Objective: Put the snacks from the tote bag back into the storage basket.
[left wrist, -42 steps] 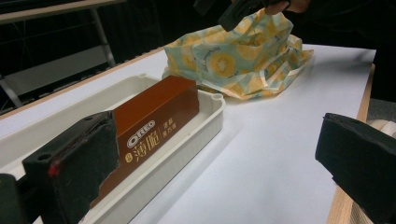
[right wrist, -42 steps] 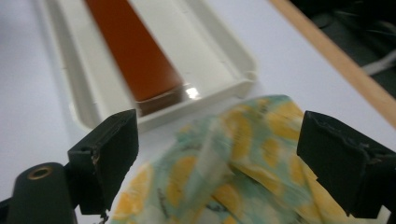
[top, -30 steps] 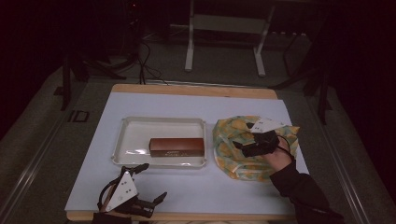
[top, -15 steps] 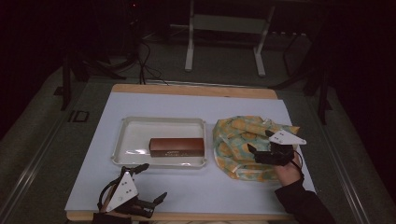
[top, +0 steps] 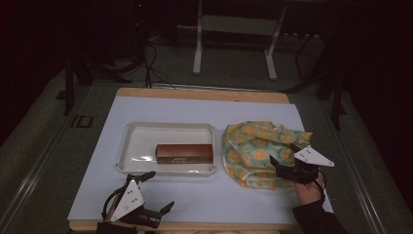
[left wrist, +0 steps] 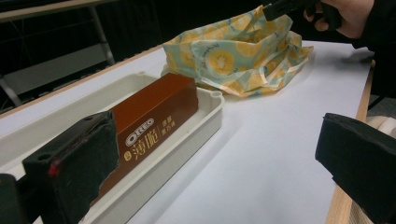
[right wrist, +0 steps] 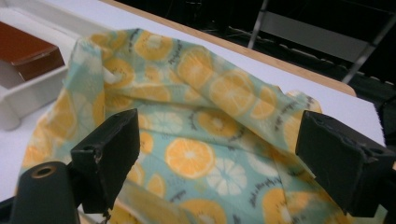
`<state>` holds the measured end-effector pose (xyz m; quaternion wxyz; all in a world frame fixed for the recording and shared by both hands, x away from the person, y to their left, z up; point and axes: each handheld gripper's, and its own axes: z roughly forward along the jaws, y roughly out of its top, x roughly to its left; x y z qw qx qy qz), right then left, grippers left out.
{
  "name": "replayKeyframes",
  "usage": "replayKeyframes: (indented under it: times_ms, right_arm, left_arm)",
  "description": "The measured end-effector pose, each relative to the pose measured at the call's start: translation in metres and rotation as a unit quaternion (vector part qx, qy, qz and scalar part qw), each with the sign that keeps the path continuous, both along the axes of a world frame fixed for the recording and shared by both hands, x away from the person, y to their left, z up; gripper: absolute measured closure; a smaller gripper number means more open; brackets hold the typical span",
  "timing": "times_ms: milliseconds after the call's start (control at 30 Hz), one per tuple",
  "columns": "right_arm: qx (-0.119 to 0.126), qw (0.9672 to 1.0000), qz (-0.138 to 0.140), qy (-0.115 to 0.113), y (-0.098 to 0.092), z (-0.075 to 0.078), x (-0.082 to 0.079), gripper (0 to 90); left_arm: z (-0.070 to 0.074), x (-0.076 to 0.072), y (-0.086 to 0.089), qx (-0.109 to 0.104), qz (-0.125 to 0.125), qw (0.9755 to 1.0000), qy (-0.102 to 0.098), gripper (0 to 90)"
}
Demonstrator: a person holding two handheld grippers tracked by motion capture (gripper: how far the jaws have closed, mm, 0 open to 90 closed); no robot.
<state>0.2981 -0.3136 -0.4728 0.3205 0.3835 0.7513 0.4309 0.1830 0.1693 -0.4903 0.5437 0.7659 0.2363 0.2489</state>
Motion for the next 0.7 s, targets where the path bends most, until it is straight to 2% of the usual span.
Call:
replayKeyframes:
  times_ms: [167,333,500,600,700]
  right_arm:
    - [-0.004,0.9999,-0.014,0.001,-0.009,-0.003,-0.009,14.8]
    - [0.005,0.9998,-0.017,0.004,-0.019,-0.006,-0.018,14.9]
    - [0.008,0.9996,-0.017,0.021,-0.023,-0.010,-0.026,14.8]
    - [0.010,0.9996,-0.018,0.018,-0.024,-0.010,-0.027,14.9]
    - [0.013,0.9997,-0.021,0.004,-0.025,-0.009,-0.027,14.8]
  left_arm:
    - [0.000,0.000,0.000,0.001,-0.001,1.0000,0.001,0.0]
    - [0.000,0.000,0.000,-0.002,0.000,1.0000,-0.001,0.0]
    - [0.000,-0.001,0.001,-0.003,-0.001,1.0000,-0.001,0.0]
    - [0.000,0.000,0.000,-0.002,-0.002,1.0000,0.000,0.0]
    - [0.000,-0.001,0.000,0.001,-0.005,1.0000,0.001,0.0]
